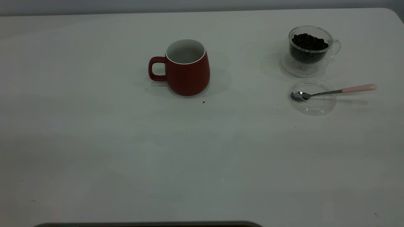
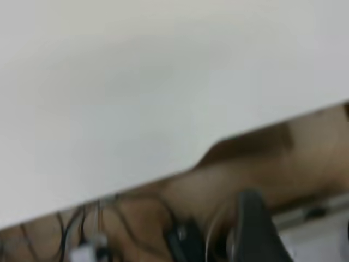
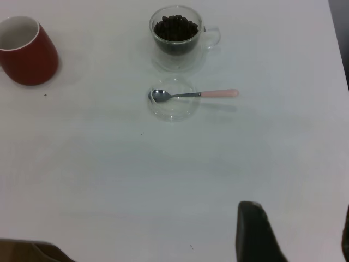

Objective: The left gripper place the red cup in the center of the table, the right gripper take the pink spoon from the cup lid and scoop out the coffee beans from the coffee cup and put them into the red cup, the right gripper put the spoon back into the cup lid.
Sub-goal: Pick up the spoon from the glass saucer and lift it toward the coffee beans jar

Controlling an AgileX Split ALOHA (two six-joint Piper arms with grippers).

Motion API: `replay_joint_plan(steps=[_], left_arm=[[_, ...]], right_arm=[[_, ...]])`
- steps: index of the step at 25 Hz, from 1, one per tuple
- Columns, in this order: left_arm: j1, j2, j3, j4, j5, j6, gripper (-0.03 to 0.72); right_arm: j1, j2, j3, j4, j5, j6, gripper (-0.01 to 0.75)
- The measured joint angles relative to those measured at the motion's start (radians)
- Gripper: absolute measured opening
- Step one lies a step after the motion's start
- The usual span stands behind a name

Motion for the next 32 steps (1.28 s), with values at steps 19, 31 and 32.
replay_joint_plan(steps=[19, 31, 32], left_arm=[[0.213, -0.33, 0.0, 0.002, 0.021, 0.0, 0.463], [0.213, -0.33, 0.0, 0.002, 0.021, 0.0, 0.463], [0.213, -0.33, 0.0, 0.002, 0.021, 0.0, 0.463]], right_arm=[[0.0, 0.0, 0.0, 0.0, 0.0, 0.0, 0.415], [0.0, 0.0, 0.0, 0.0, 0.0, 0.0, 0.415], [0.0, 0.0, 0.0, 0.0, 0.0, 0.0, 0.415]])
